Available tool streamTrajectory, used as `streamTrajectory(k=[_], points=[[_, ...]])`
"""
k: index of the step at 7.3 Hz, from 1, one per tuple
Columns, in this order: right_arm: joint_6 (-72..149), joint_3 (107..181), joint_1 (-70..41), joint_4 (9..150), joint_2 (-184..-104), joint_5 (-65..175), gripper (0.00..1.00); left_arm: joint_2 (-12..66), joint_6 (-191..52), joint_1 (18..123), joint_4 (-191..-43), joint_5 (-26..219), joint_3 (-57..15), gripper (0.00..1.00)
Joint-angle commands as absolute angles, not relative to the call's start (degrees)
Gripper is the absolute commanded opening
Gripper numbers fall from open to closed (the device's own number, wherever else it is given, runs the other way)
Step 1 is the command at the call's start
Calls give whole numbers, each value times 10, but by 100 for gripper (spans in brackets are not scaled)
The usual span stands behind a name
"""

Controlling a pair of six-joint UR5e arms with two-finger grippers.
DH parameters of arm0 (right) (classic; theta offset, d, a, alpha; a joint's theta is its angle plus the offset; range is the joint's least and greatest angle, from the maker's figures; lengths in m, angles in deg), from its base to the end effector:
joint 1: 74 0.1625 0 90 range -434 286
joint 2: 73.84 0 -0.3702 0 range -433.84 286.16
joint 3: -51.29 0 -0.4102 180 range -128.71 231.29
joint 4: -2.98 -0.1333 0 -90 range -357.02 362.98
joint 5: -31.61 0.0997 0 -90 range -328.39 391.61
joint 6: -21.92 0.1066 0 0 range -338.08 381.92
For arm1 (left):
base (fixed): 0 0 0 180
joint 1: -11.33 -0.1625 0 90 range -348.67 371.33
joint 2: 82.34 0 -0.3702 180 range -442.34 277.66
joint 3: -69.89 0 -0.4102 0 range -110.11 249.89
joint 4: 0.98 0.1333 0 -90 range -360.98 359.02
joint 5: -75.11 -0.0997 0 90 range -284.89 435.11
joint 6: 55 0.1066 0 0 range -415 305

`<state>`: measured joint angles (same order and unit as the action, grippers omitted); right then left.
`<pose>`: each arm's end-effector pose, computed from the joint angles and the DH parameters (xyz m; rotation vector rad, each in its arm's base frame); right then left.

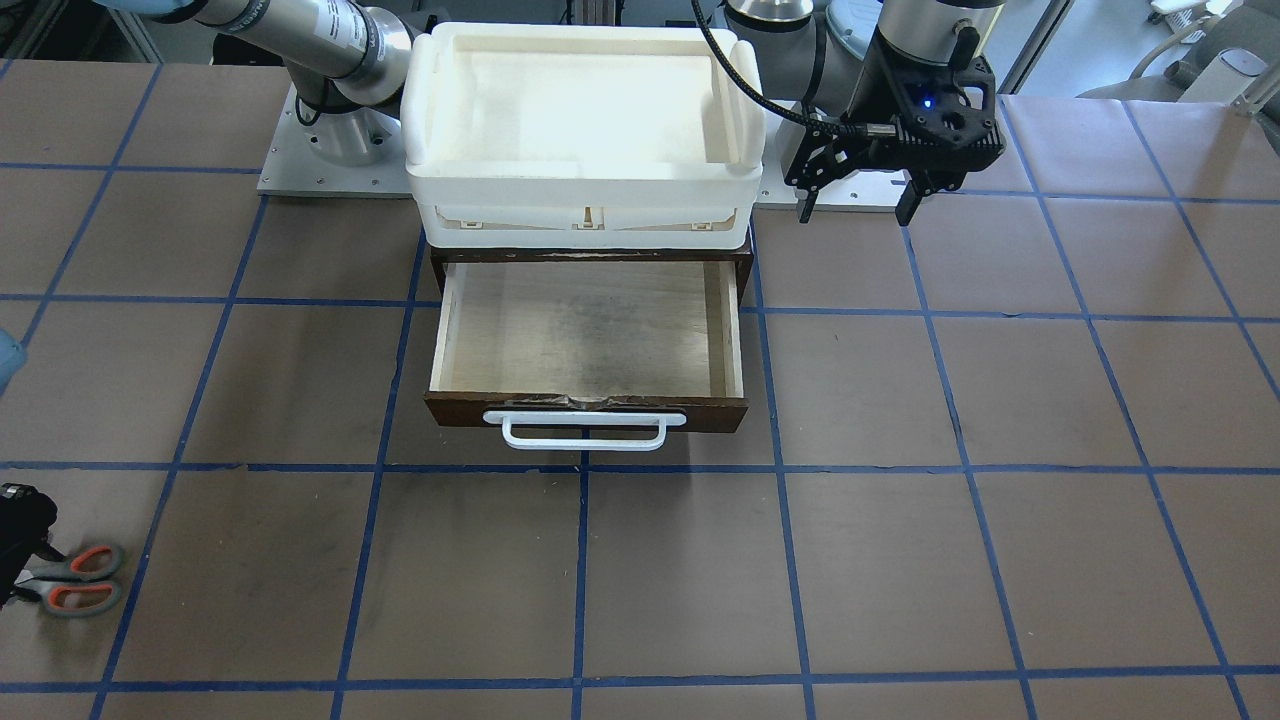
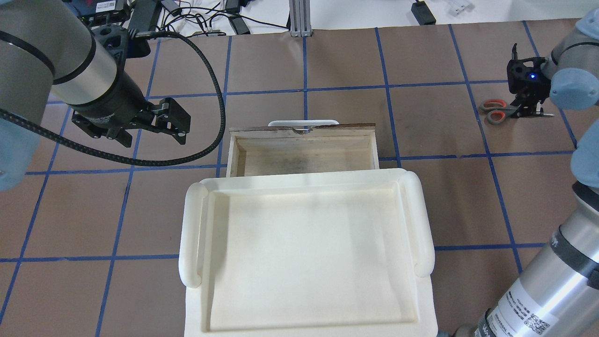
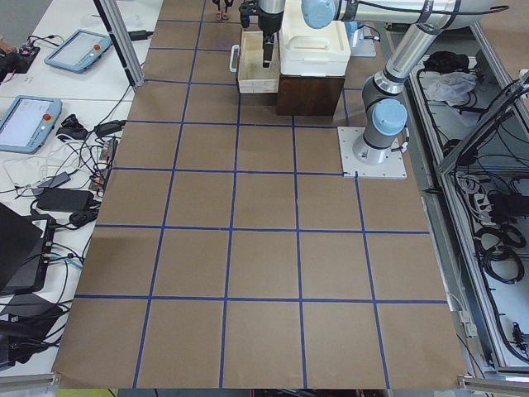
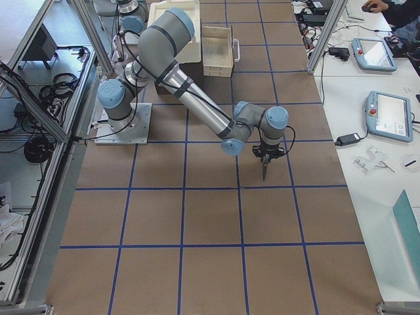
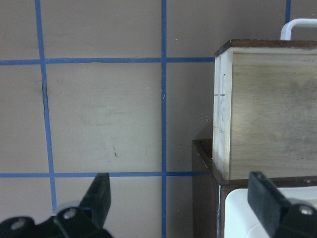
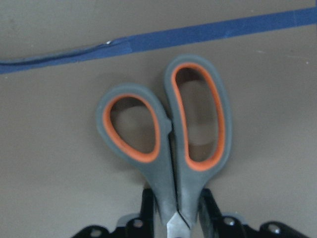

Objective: Put scissors in drawer and close it
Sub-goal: 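Close the right gripper on the scissors blades and lift them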

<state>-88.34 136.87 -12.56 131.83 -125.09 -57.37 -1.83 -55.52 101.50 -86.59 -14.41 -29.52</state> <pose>-0.2055 -0.6604 0.1215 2.0110 -2.3240 0.0683 -0.1355 -0.4565 0.4297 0.0090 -3.1304 0.1221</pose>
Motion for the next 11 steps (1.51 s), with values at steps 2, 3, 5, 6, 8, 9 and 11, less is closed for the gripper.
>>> streamTrajectory(k=[2,3,5,6,8,9,11], points=[[-885,1362,-125,1307,-1268,-574,0,-18,-555,1015,-866,-144,-295,100],[-884,1362,-123,1291,-1288,-568,0,-18,-555,1015,-866,-144,-295,100],[-876,1362,-104,1207,-1359,-565,0,-17,-555,1015,-867,-144,-296,100],[-853,1363,-79,1173,-1399,-572,0,-17,-555,1015,-865,-144,-295,100],[-786,1362,-24,1102,-1457,-575,0,-17,-555,1015,-866,-144,-295,100],[-750,1363,8,1074,-1482,-575,0,-17,-555,1015,-866,-144,-296,100],[-713,1363,82,1039,-1506,-581,0,-17,-555,1015,-866,-144,-296,100]])
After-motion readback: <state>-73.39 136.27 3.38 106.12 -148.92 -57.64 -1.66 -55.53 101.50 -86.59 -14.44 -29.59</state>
